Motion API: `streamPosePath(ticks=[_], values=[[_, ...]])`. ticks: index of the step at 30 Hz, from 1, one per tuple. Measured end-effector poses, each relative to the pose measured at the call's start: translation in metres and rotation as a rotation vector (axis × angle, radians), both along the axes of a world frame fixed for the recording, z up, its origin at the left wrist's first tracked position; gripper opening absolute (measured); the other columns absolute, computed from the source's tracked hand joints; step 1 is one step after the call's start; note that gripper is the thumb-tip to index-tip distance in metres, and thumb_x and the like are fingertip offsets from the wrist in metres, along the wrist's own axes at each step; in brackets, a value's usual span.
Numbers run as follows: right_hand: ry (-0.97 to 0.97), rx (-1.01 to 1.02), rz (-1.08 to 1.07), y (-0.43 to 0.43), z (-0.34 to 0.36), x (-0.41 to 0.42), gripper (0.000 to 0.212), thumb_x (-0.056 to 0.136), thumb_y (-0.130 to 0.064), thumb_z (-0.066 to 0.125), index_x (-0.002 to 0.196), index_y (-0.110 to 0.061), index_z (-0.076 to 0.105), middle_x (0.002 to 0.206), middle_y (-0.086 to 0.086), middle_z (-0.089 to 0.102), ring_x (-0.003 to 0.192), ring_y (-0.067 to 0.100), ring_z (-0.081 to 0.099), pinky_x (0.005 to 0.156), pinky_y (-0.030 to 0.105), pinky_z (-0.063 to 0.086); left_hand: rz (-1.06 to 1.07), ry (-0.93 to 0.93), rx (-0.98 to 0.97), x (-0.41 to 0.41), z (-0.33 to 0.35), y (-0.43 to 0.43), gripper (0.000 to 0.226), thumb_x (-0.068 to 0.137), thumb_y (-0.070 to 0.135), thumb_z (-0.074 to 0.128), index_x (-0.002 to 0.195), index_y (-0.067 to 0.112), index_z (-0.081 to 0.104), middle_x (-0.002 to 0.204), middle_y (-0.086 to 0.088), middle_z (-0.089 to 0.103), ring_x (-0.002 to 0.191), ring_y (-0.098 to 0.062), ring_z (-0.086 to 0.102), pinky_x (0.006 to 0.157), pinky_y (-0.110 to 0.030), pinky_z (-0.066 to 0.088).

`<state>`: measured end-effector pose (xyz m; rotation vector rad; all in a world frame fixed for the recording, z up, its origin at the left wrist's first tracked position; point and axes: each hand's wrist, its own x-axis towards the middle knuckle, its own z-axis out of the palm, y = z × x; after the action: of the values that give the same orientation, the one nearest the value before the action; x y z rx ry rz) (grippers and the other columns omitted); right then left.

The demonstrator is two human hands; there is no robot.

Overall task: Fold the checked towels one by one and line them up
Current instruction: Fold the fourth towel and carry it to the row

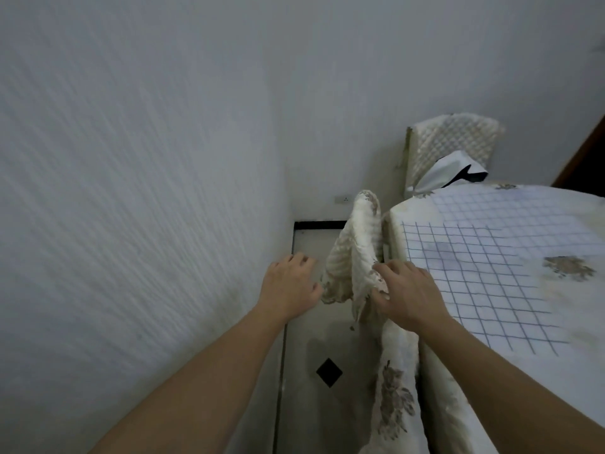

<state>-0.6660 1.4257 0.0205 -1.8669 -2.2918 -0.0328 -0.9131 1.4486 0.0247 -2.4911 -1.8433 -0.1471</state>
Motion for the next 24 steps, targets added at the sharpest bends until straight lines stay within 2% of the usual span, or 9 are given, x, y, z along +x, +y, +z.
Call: streamPosePath(ticks=[7,12,16,24], values=[[-0.060,0.020,-0.067,0.064,0.003,-0.014,0.046,0.090,-0.053,0.048,0.128,-0.030,0.056,0.118,-0.005,0.062,0.102,0.018,0.059,0.089,0.038,0.048,-0.039,0.010,-0.028,-0.010,-0.015,0.088,0.056,0.093,0.049,0.044,0.141,0.021,0.045,0.134,-0.004,0.054,0.119,-0.026,0.050,0.092,-0.040,0.043],[-0.082,0.017,-0.149,0.102,-0.011,-0.001,0.041,0.088,-0.052,0.048,0.119,-0.029,0.060,0.115,-0.004,0.065,0.100,0.018,0.061,0.087,0.038,0.049,-0.113,0.017,-0.038,0.002,-0.017,0.160,0.053,0.092,0.047,0.042,0.136,0.019,0.048,0.132,-0.005,0.054,0.117,-0.025,0.051,0.092,-0.040,0.045],[-0.052,-0.017,-0.239,0.145,-0.034,0.021,0.044,0.087,-0.053,0.042,0.118,-0.027,0.062,0.113,-0.002,0.065,0.101,0.022,0.061,0.088,0.041,0.049,-0.191,-0.014,-0.005,0.031,-0.021,0.230,0.060,0.084,0.048,0.035,0.134,0.018,0.050,0.130,-0.003,0.056,0.114,-0.024,0.052,0.088,-0.041,0.049],[0.040,0.066,-0.315,0.281,-0.057,0.069,0.049,0.086,-0.051,0.041,0.117,-0.022,0.066,0.108,0.003,0.067,0.093,0.027,0.064,0.079,0.042,0.049,-0.398,-0.070,0.050,0.127,-0.028,0.382,0.052,0.086,0.043,0.052,0.133,0.020,0.055,0.122,-0.001,0.062,0.108,-0.025,0.058,0.080,-0.039,0.051]])
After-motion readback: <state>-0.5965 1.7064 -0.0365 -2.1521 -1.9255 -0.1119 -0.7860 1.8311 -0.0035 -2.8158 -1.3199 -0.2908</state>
